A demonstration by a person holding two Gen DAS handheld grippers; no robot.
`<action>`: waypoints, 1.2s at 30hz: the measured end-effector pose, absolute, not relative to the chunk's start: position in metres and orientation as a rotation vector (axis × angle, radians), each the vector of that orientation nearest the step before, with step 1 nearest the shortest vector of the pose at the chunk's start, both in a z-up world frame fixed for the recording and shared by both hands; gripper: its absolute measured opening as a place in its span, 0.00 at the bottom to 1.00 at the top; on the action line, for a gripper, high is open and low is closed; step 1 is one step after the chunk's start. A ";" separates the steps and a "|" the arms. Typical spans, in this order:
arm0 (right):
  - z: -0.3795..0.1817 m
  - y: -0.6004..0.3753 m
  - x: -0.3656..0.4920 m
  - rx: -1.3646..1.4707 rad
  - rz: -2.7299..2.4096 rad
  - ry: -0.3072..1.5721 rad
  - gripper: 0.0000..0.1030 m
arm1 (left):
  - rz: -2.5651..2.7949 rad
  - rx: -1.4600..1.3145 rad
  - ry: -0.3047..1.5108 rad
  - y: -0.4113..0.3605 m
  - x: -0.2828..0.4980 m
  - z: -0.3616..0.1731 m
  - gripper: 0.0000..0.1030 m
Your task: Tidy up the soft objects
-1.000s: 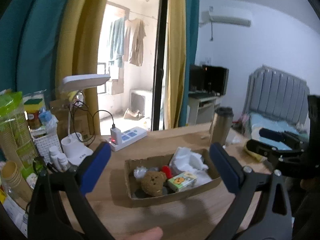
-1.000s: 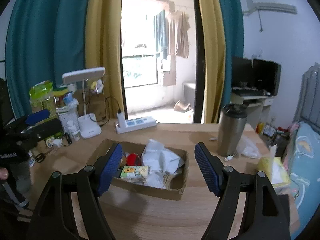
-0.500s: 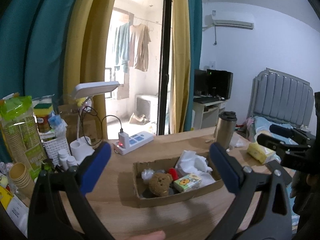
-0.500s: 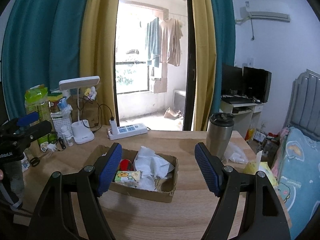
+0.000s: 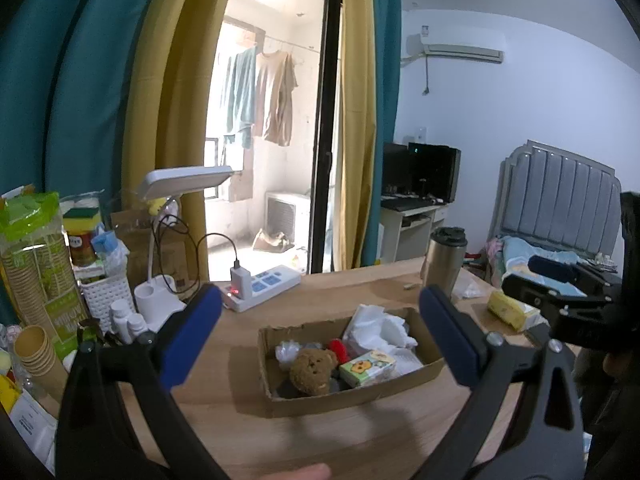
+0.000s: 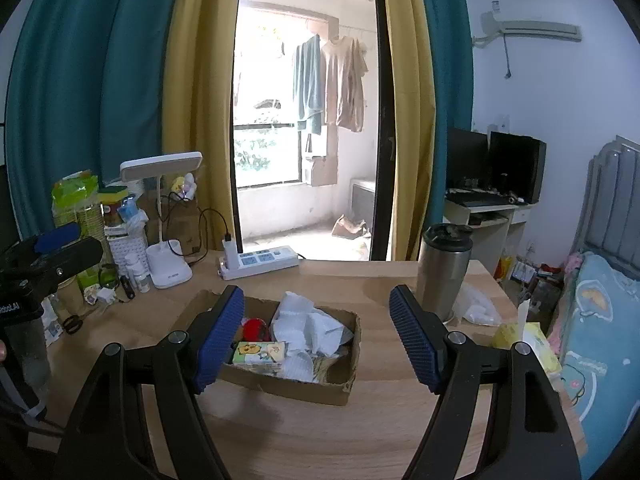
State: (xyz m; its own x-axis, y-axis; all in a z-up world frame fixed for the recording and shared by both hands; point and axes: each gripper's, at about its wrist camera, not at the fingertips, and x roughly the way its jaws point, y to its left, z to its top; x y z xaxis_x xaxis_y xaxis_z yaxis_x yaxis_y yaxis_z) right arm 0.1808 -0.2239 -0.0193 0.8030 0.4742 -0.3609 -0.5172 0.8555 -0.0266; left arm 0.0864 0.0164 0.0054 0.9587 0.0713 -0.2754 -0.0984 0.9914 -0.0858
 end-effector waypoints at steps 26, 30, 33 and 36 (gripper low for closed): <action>-0.020 -0.220 0.179 -0.131 0.545 0.356 0.76 | 0.097 -0.097 0.290 0.016 0.086 0.000 0.97; -0.020 -0.220 0.179 -0.132 0.545 0.356 0.76 | 0.097 -0.097 0.290 0.016 0.086 0.000 0.97; -0.020 -0.220 0.179 -0.131 0.545 0.357 0.76 | 0.097 -0.099 0.293 0.016 0.086 0.000 0.97; -0.020 -0.220 0.179 -0.131 0.545 0.355 0.76 | 0.094 -0.099 0.295 0.016 0.085 0.000 0.97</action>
State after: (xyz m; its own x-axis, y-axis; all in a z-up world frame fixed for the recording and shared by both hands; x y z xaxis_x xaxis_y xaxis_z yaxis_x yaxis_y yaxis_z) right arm 0.1790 -0.2204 -0.0199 0.7961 0.4833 -0.3642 -0.5281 0.8487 -0.0283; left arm 0.0849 0.0155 -0.0001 0.9524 0.0783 -0.2945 -0.1072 0.9907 -0.0833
